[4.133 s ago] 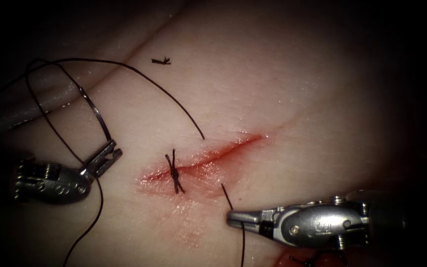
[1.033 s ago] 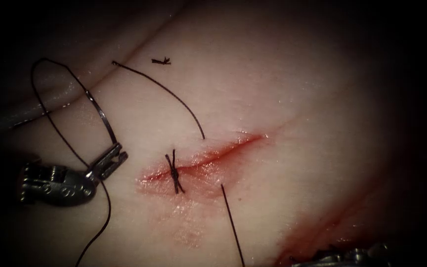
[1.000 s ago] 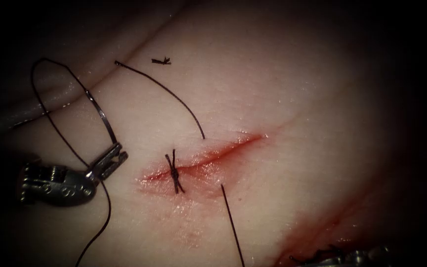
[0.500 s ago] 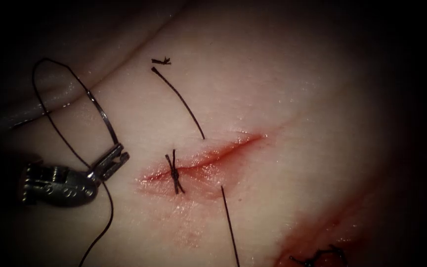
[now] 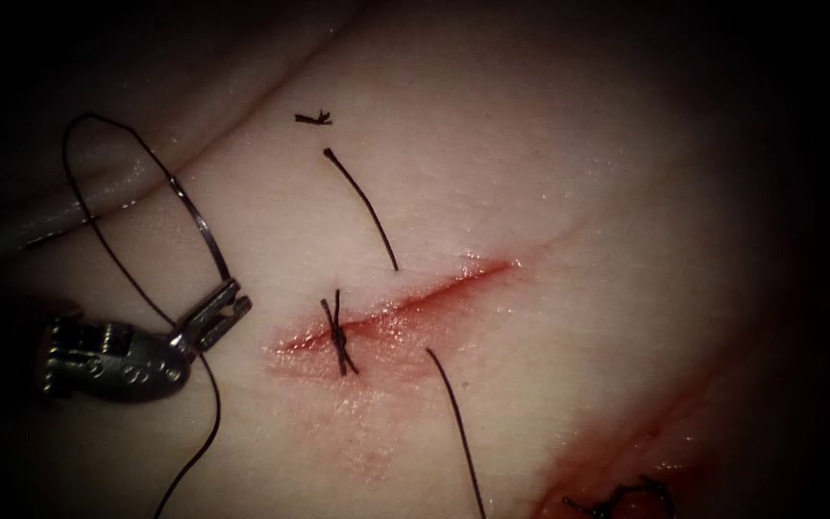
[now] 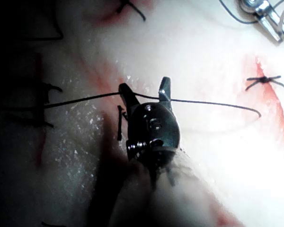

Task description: Wound Closure

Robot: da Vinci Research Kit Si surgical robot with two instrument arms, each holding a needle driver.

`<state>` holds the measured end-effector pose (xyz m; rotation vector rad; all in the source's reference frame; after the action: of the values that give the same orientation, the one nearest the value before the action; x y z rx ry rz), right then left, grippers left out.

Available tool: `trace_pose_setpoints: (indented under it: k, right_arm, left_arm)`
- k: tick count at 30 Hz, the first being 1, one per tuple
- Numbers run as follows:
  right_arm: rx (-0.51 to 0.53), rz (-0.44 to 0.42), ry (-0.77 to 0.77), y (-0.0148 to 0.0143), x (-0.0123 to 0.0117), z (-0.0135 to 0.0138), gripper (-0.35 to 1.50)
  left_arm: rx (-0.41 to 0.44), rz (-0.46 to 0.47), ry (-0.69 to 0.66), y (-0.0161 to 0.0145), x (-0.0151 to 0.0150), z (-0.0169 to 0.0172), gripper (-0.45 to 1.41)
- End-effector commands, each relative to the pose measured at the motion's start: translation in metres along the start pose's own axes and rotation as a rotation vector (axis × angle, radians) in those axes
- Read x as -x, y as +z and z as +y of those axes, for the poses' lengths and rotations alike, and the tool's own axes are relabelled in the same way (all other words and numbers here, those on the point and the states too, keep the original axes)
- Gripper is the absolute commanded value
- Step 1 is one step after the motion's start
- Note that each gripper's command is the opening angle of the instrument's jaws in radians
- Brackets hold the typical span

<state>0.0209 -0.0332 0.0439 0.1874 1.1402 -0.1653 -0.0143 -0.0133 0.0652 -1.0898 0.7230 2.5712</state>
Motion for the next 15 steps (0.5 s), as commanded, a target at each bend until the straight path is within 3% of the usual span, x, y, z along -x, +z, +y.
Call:
trace_pose_setpoints:
  k: [1,5,8,12,15]
  right_arm:
    - [0.037,-0.028,-0.017,0.0003,0.0002,0.0013,1.36]
    - [0.104,-0.13,-0.059,-0.0008,0.001,0.0041,1.38]
    - [0.138,-0.261,-0.111,-0.0013,0.0018,0.0062,1.38]
    - [0.182,-0.51,-0.227,-0.001,0.003,0.0092,1.38]
    - [0.217,-0.583,-0.255,-0.0003,0.0037,0.0109,1.38]
  left_arm:
    - [0.001,0.0,-0.001,0.0003,0.0001,0.0009,-0.45]
    - [0.002,0.002,-0.006,0.0003,0.0001,0.0009,-0.45]
    - [0.002,0.002,-0.006,0.0003,0.0001,0.0009,-0.45]
    - [0.003,-0.001,-0.006,0.0004,0.0001,0.001,-0.45]
    - [0.004,0.001,-0.006,0.0004,0.0001,0.001,-0.45]
